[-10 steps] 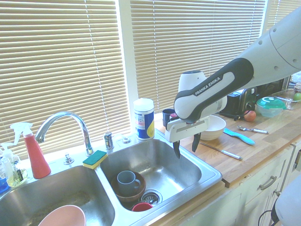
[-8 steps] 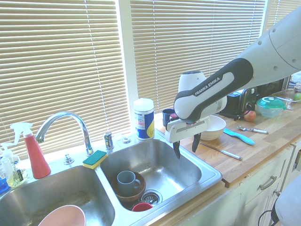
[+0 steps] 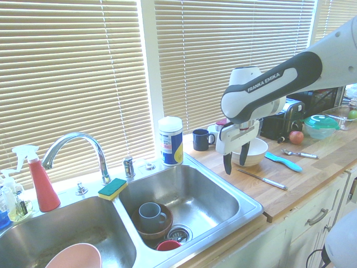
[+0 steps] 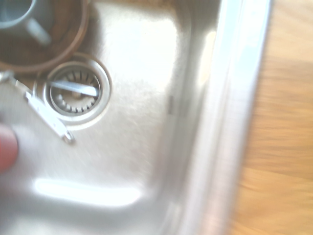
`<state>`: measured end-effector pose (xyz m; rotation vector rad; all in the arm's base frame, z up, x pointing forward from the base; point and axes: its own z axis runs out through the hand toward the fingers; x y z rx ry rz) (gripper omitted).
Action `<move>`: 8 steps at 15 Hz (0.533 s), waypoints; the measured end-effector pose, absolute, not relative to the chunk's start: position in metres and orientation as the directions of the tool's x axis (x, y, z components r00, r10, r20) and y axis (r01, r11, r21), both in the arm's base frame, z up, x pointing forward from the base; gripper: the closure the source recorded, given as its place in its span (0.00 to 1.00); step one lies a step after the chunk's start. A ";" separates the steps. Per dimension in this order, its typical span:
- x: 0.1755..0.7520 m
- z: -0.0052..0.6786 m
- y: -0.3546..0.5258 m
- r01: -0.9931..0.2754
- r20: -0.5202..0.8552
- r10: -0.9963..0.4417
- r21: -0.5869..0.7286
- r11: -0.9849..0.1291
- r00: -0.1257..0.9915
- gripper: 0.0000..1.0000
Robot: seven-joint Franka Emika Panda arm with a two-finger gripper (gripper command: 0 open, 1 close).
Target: Put the knife into the sink
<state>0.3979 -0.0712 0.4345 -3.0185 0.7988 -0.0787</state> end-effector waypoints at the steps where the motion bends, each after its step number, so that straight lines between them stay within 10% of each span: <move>1: 0.392 0.437 -0.088 -0.467 0.043 -0.468 -0.020 -0.884 0.883 0.00; 8: 0.355 0.420 -0.158 -0.460 0.026 -0.460 0.012 -0.888 0.888 0.00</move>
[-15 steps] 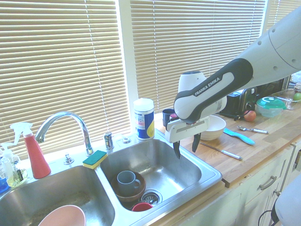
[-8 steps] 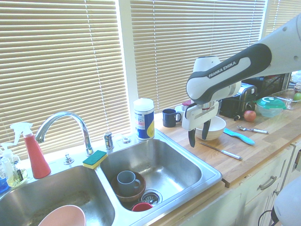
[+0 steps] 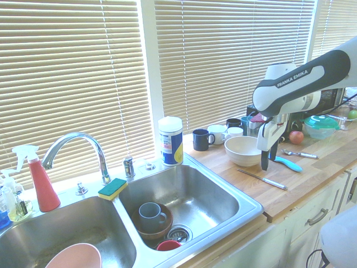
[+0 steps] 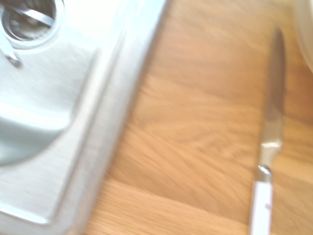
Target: Put the knife into the sink
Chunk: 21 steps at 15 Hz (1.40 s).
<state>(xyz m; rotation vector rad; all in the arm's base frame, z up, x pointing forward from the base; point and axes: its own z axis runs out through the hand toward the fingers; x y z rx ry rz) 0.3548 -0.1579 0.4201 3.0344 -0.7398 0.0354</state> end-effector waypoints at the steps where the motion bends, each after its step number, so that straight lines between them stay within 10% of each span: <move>1: 0.353 0.414 -0.161 -0.464 0.030 -0.463 0.012 -0.886 0.886 0.00; 16: 0.363 0.326 -0.191 -0.499 0.024 -0.499 0.063 -0.864 0.866 0.00; 17: 0.365 0.323 -0.192 -0.502 0.023 -0.501 0.064 -0.863 0.865 1.00; 21: 0.370 0.316 -0.189 -0.513 0.018 -0.514 0.069 -0.855 0.858 1.00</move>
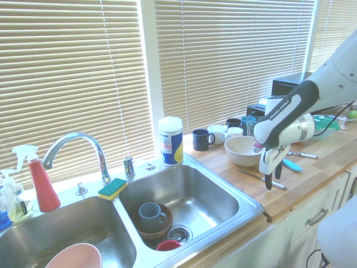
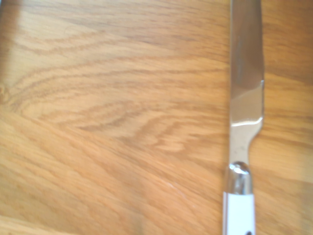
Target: Put the knife into the sink
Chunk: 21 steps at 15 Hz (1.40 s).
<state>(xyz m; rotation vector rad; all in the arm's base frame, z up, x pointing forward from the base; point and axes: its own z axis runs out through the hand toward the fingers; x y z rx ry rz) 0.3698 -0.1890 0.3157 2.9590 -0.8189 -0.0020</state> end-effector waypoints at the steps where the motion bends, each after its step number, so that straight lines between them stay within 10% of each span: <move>1: 0.371 0.314 -0.188 -0.514 0.016 -0.514 0.070 -0.855 0.858 1.00; 21: 0.381 0.314 -0.203 -0.543 0.019 -0.544 0.073 -0.836 0.839 1.00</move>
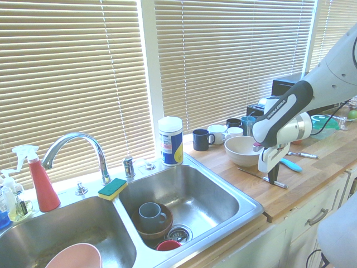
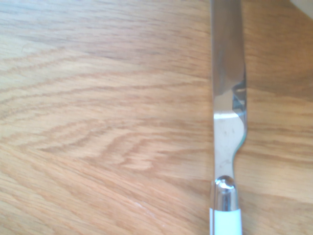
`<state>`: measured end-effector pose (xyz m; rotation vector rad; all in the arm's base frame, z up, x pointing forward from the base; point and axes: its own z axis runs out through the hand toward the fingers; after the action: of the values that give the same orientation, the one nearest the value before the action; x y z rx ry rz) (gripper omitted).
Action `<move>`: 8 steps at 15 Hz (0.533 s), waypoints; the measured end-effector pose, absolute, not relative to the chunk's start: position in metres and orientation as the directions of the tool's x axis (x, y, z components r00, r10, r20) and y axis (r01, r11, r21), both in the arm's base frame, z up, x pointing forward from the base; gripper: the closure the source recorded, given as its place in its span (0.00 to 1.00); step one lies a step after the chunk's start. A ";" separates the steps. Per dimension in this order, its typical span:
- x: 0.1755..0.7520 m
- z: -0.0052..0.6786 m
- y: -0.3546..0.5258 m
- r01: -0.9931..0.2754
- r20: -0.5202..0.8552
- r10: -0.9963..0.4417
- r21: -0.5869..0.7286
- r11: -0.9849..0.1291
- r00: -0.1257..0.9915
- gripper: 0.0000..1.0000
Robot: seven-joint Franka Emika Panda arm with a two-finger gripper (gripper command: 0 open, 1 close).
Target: Put the knife into the sink
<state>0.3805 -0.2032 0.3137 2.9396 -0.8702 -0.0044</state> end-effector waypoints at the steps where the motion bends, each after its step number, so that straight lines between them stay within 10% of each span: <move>1: 0.381 0.314 -0.203 -0.546 0.019 -0.546 0.073 -0.834 0.837 1.00; 8: 0.401 0.365 -0.120 -0.585 0.045 -0.584 0.031 -0.810 0.811 1.00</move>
<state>0.4008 -0.1198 0.3648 2.9478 -0.9523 0.0510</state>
